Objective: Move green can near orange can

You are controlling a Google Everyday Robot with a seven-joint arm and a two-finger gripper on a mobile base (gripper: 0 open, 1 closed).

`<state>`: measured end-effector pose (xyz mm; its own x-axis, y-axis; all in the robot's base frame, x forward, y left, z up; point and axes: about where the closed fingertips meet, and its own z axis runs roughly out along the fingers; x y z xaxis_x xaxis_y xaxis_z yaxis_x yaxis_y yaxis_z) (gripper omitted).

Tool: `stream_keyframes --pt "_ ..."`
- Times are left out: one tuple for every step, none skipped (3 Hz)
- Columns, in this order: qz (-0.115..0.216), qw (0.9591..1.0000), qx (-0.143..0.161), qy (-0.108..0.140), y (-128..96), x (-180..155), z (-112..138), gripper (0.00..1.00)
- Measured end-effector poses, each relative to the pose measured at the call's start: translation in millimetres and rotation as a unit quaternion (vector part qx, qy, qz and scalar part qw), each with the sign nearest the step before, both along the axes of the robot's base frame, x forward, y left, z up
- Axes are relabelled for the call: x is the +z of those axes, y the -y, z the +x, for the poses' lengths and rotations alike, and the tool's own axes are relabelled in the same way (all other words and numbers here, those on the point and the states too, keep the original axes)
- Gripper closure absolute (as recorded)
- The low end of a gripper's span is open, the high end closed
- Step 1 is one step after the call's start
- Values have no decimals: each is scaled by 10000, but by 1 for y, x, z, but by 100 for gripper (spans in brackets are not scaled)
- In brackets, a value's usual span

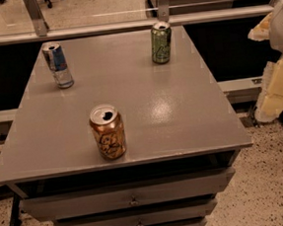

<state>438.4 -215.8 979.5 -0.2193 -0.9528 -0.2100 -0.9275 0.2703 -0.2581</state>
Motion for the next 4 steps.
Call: stream_keyframes --pt "15 10000 2 30 0 1 0 0" --pt "320 9993 -12 185 -3 -8 16 0" --pt "1043 9933 47 504 -16 -30 58 0" --pt "1834 9799 4 785 -33 -51 108 0"
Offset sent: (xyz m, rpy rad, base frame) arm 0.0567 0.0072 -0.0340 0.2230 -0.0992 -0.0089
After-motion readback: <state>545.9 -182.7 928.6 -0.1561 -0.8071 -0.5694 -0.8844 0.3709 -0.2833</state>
